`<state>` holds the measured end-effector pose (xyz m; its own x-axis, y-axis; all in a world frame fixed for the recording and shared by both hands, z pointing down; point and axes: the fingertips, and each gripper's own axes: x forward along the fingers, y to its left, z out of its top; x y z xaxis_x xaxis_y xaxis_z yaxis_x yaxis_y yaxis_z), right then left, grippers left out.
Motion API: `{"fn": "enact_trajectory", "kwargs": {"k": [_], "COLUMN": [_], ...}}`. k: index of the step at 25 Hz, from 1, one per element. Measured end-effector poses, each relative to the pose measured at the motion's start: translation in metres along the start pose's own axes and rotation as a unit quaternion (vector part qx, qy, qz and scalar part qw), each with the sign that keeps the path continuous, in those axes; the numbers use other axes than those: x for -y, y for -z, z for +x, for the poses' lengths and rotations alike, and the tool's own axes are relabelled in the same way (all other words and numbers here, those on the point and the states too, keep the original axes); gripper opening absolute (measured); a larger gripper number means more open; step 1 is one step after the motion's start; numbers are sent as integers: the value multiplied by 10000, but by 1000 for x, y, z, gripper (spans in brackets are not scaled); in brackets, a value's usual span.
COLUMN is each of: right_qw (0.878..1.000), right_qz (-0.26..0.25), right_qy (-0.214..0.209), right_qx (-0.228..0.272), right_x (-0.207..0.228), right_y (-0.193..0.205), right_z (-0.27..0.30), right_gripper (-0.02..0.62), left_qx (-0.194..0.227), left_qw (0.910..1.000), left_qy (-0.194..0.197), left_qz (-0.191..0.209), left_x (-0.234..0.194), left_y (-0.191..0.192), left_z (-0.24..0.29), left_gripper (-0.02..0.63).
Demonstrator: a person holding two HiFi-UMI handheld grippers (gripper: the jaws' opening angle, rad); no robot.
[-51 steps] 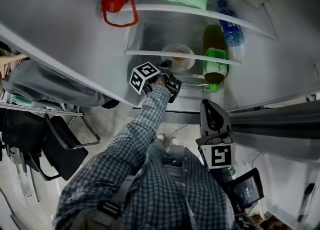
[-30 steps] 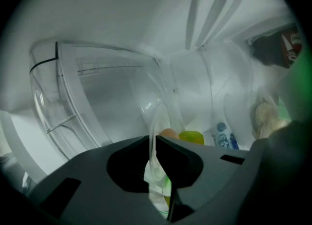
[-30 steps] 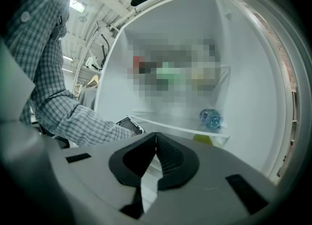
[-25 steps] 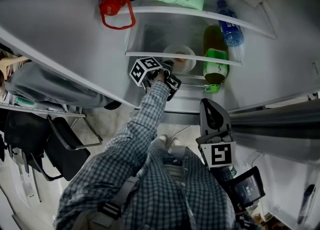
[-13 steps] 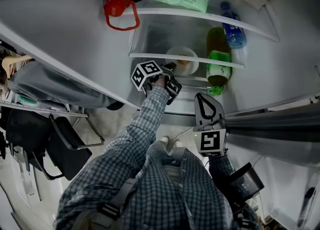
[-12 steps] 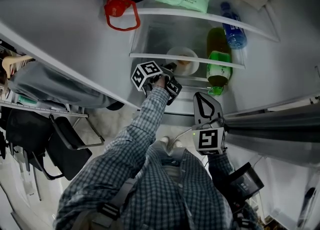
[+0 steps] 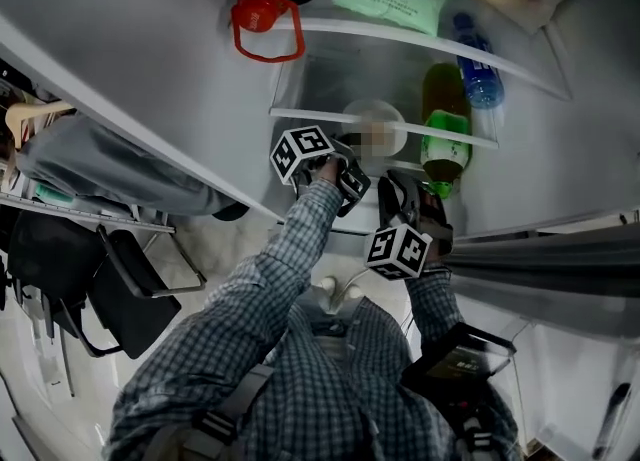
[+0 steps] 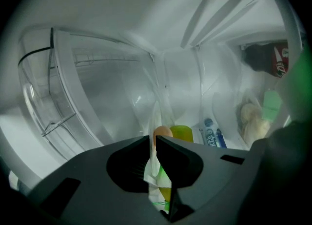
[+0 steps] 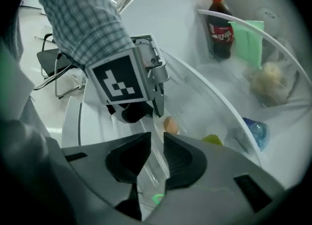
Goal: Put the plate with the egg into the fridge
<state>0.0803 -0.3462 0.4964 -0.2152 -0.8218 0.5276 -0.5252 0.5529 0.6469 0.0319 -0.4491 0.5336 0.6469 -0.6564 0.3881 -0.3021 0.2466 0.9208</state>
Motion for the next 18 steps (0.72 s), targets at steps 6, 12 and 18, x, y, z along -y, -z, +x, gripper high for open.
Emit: {"fn": "enact_trajectory", "kwargs": {"k": [6,12,18], "right_qw": [9953,9863,9774], "right_qz": [-956,-1595,-2051], "right_qy": [-41,-88,-3], "right_qx": [-163,-406,-504], "right_x": [-3,-1,2], "right_y": [-4,9,15], "right_z": [28,49,58], "right_gripper": [83,83,83], "left_qx": [-82,-172,-263], "left_qw": [9999,9999,9996], "left_qy": [36,17,12], "left_qz": [-81,-12,37], "left_x": [0,0,0], "left_y": [2,3,5], "left_z": [1,1,1], "left_gripper": [21,21,21]}}
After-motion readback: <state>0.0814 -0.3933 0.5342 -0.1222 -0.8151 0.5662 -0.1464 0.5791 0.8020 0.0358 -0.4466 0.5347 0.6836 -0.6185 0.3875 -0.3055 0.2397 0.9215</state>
